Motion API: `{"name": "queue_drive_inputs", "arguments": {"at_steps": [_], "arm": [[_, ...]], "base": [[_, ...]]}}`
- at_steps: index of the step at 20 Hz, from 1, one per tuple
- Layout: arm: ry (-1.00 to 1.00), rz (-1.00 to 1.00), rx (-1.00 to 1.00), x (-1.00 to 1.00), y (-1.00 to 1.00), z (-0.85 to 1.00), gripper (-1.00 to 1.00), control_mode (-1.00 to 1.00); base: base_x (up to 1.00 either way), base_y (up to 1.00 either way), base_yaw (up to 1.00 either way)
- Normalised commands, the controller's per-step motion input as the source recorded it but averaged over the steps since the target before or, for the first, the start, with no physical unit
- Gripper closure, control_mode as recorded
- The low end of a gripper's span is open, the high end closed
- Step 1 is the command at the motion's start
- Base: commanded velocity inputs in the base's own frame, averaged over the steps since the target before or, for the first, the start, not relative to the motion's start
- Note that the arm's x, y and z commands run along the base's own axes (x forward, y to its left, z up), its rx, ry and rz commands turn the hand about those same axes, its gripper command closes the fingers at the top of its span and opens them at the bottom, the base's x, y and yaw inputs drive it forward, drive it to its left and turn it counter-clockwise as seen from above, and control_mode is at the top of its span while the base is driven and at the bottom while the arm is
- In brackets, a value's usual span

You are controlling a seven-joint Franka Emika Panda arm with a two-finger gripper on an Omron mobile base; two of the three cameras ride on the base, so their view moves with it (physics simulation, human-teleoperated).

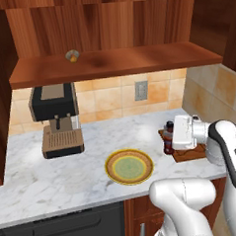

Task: Pick the shrimp from the plate and place it on the cutting board. Then pick the condiment bottle from the cabinet and place it next to the cutting board.

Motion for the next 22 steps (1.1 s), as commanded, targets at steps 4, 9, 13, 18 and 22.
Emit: {"name": "queue_drive_inputs", "arguments": {"at_steps": [4,9,13,18,22], "arm": [[0.0,0.0,0.0,0.08,-0.02,-0.19,1.0,-1.0],[0.0,0.0,0.0,0.05,0.0,-0.21,1.0,-1.0],[0.0,0.0,0.01,0.07,0.0,-0.26,1.0,-1.0],[0.0,0.0,0.01,0.06,0.0,-0.22,1.0,-1.0],[0.0,0.0,0.0,0.04,-0.03,-0.2,1.0,-1.0]], "base": [[0.0,0.0,0.0],[0.0,0.0,0.0],[0.0,0.0,0.0],[0.0,0.0,0.0],[0.0,0.0,0.0]]}}
